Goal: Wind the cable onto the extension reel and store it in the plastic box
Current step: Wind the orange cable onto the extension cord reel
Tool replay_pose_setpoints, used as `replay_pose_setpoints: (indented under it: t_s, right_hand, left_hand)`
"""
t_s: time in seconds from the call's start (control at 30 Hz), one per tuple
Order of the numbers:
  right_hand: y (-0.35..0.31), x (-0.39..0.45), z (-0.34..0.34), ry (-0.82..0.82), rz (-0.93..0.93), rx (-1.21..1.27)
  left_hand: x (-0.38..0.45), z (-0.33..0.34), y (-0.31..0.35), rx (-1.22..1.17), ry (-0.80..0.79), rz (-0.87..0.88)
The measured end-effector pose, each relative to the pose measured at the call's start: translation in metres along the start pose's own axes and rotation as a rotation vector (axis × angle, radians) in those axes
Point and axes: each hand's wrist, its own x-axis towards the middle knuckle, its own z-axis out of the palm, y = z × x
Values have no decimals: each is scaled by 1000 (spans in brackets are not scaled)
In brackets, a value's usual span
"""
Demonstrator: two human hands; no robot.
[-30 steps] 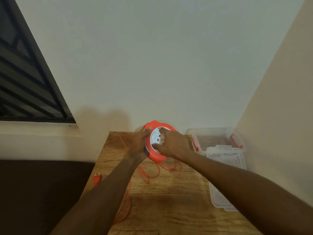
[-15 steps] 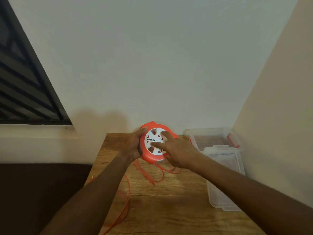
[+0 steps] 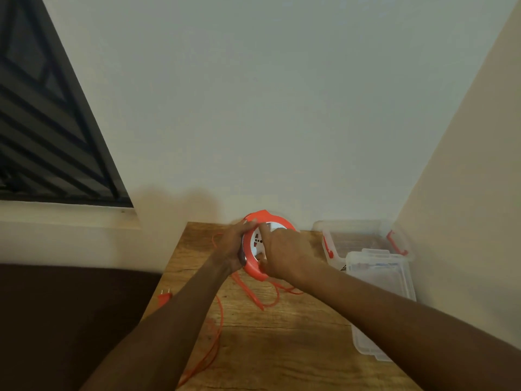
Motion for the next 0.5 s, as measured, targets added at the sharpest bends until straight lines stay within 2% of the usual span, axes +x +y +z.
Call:
replay_pose_setpoints:
  t_s: [0.23, 0.4, 0.47, 0.5]
  right_hand:
    - [4, 11, 1, -94, 96, 172]
    - [12, 9, 1, -26, 124, 191]
    - [14, 10, 3, -49, 209, 305]
    - [14, 12, 7, -62, 308, 434]
  left_hand:
    - [-1, -1, -2, -44, -8, 25]
    - [2, 0, -4, -43, 28, 64]
    - [0, 6, -4, -46, 24, 121]
    - [1, 9, -6, -36, 43, 156]
